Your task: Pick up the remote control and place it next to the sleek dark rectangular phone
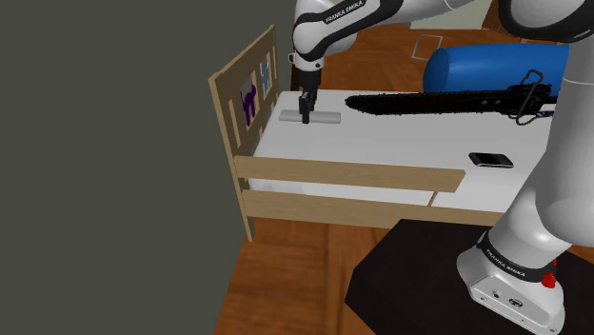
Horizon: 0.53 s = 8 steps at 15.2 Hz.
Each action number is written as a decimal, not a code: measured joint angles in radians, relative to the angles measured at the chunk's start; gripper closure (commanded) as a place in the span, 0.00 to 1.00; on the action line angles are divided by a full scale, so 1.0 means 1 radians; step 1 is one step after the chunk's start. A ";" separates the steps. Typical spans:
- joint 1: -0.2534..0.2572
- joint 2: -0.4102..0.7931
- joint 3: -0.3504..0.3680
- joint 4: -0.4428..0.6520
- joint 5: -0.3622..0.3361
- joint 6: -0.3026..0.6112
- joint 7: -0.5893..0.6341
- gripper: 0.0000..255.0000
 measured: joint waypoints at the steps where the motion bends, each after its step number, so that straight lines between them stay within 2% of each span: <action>1: 0.000 -0.002 0.000 0.010 0.000 -0.012 0.001 1.00; 3: -0.009 -0.034 -0.006 -0.025 -0.001 -0.009 -0.015 1.00; 8: -0.051 -0.171 -0.038 -0.211 -0.009 0.038 -0.088 1.00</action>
